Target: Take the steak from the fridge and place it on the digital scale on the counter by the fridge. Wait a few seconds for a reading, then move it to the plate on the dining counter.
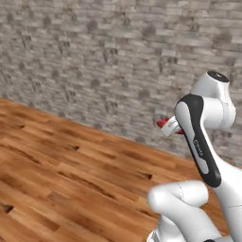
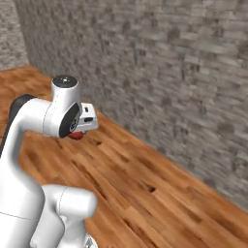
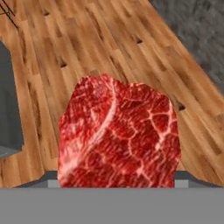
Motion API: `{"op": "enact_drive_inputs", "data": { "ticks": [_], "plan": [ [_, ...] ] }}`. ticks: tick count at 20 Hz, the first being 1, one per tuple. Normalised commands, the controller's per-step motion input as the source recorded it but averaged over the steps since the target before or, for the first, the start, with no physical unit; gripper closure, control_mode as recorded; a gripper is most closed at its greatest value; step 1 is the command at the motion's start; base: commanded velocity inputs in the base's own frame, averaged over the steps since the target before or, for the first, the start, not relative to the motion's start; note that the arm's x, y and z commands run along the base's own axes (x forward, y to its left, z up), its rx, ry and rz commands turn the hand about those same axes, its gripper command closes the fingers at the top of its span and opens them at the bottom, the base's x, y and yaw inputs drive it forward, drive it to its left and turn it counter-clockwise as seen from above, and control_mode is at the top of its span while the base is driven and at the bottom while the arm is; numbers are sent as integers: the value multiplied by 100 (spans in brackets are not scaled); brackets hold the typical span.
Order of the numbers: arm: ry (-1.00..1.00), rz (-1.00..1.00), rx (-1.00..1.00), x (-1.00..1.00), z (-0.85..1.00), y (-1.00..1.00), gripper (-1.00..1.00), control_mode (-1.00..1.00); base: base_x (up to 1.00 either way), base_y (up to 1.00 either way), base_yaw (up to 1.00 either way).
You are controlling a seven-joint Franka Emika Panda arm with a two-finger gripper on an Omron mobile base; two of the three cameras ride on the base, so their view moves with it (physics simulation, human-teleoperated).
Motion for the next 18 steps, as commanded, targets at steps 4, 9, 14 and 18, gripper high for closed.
{"op": "enact_drive_inputs", "data": {
  "ticks": [4, 9, 14, 18],
  "plan": [
    [0, 0, 0, 0, 0, 0, 100, 100, 100, 0, 52],
    [0, 0, 0, 0, 0, 0, 100, 100, 100, 0, 52],
    [0, 0, 0, 0, 0, 0, 100, 100, 100, -1, 50],
    [0, 0, 0, 0, 0, 0, 100, 100, 100, -14, 46]
  ]
}}
